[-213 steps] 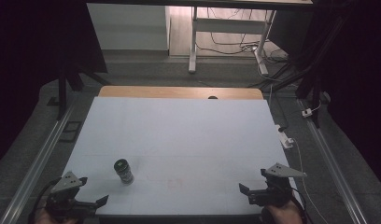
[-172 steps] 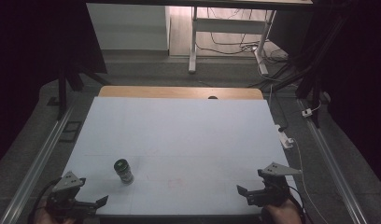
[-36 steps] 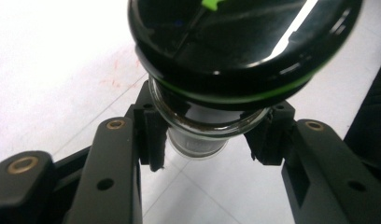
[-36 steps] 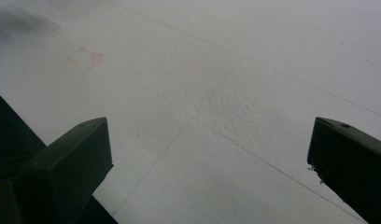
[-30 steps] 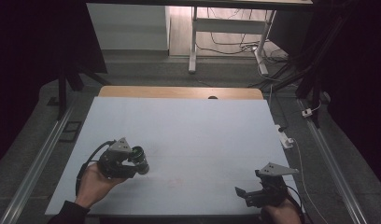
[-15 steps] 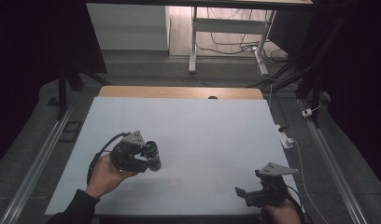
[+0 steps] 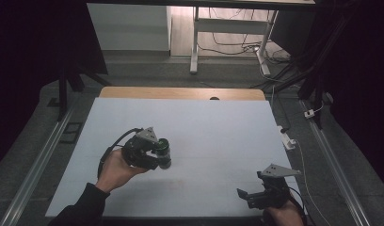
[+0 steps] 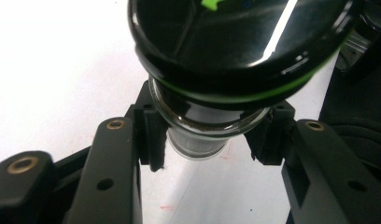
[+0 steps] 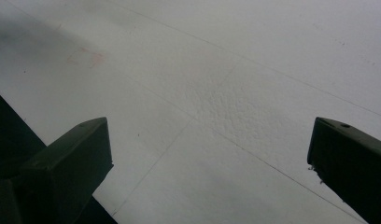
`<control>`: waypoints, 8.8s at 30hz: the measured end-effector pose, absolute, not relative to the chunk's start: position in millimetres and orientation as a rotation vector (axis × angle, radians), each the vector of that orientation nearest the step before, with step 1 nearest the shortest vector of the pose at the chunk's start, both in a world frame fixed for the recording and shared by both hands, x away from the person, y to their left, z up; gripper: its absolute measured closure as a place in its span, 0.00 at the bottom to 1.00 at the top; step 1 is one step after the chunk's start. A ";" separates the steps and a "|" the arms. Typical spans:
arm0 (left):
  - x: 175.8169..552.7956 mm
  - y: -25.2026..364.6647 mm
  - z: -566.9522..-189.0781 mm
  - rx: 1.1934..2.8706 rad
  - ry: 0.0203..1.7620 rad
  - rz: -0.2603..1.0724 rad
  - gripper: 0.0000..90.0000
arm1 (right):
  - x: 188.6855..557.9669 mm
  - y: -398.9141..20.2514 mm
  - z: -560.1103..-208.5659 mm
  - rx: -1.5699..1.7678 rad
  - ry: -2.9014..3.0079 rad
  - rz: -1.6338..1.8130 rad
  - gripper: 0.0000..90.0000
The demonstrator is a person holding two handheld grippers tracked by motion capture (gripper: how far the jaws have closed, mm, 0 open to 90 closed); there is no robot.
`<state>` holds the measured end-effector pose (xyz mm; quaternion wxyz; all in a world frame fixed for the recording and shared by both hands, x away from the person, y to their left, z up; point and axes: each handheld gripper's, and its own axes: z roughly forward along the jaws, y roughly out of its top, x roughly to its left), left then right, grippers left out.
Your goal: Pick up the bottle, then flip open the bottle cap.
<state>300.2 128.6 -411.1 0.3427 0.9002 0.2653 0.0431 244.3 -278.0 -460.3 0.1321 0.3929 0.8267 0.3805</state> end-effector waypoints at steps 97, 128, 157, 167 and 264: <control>299.3 102.9 -406.6 2.355 0.620 0.126 0.60 | 302.6 -136.5 -395.2 0.674 2.613 1.282 0.19; 300.3 97.9 -412.9 2.386 0.621 0.135 0.60 | 303.1 -106.2 -369.0 0.477 2.756 1.342 0.99; 298.8 93.4 -416.6 2.407 0.600 0.128 0.60 | 312.2 -99.1 -358.2 0.507 2.724 1.355 1.00; 298.2 91.9 -417.6 2.414 0.589 0.127 0.60 | 315.9 -97.4 -356.6 0.519 2.717 1.356 1.00; 302.2 108.1 -407.5 2.350 0.632 0.161 0.60 | 270.2 -264.3 -449.8 1.075 2.385 1.178 0.00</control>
